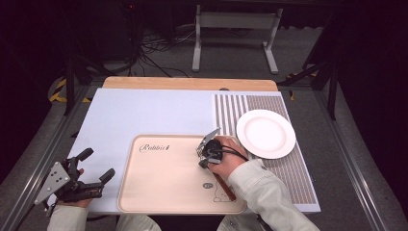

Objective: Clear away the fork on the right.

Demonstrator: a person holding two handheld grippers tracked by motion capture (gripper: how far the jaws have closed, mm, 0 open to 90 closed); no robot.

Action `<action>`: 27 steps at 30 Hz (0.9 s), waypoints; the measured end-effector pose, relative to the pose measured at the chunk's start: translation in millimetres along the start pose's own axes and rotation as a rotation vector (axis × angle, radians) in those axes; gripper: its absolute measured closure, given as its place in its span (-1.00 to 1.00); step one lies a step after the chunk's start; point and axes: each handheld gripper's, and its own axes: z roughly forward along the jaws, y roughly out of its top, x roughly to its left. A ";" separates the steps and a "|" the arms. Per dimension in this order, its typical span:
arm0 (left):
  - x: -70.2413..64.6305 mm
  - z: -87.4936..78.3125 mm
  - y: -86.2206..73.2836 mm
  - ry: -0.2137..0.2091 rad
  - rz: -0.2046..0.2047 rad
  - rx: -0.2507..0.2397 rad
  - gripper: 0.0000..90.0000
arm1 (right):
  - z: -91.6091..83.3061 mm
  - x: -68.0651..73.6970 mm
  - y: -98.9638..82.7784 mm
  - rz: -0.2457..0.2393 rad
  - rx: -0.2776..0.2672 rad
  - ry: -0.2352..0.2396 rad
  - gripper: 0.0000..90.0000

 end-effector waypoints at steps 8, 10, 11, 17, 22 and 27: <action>-0.2 -0.2 0.3 -0.002 0.002 -0.002 -0.97 | -0.2 -2.4 0.1 0.009 0.000 -0.021 1.00; -0.3 -0.2 0.3 -0.001 0.001 -0.001 -0.97 | -0.5 -4.2 -0.4 0.017 -0.003 -0.026 1.00; -0.3 -0.1 0.2 -0.001 0.000 0.000 -0.97 | -0.8 -4.9 -0.6 0.017 -0.003 -0.031 1.00; -0.2 0.5 -0.1 -0.004 0.002 0.003 -0.97 | -3.4 -11.9 -3.8 0.040 -0.005 -0.061 1.00; -0.4 0.5 0.0 -0.005 0.003 0.003 -0.97 | -6.0 -18.9 -7.4 0.069 -0.010 -0.082 1.00; -0.5 0.5 0.0 -0.004 0.004 0.003 -0.97 | -8.2 -23.2 -10.7 0.098 -0.016 -0.107 1.00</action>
